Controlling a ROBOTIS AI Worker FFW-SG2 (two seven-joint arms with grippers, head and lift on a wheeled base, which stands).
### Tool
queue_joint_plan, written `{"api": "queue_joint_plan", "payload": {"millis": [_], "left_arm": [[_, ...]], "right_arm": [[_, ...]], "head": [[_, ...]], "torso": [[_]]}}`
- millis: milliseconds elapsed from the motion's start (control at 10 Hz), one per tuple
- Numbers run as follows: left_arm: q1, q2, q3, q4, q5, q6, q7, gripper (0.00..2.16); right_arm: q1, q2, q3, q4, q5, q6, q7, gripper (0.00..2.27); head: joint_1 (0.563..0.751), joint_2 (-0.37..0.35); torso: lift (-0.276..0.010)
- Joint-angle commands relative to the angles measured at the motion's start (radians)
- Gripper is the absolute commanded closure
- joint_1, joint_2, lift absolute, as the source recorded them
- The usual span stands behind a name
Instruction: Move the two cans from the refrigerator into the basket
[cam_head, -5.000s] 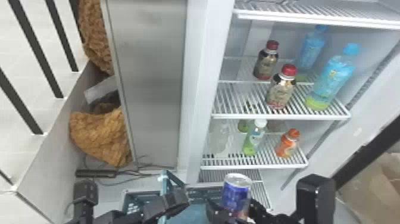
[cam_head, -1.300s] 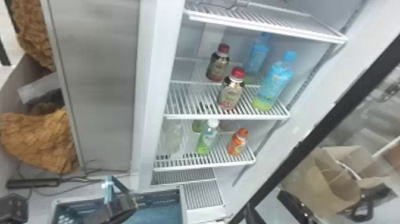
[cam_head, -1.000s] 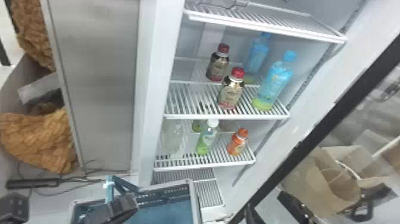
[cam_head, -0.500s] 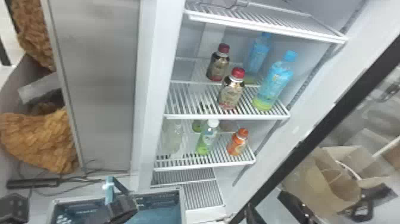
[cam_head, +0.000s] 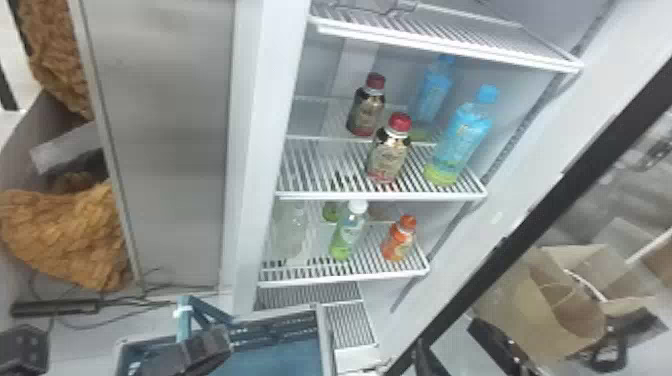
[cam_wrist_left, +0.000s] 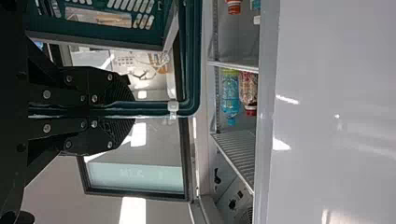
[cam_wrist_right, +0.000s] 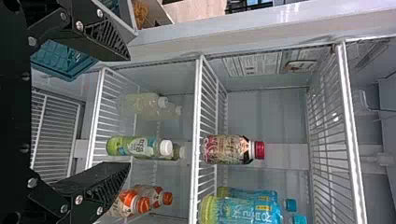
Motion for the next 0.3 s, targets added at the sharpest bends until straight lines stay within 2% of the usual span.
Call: {"api": "queue_joint_plan", "payload": {"millis": [0,200], "left_arm": [[0.0,0.0,0.0,0.0,0.0,0.0,0.0,1.19],[0.0,0.0,0.0,0.0,0.0,0.0,0.0,1.19]], "right_arm": [[0.0,-0.001,0.0,-0.002,-0.001,0.003,0.0,0.26],[0.0,-0.001,0.0,-0.002,-0.001,0.008,0.0,0.26]], "head": [[0.695,-0.35],[0.695,-0.35]], "torso": [[-0.031],[-0.031]]}}
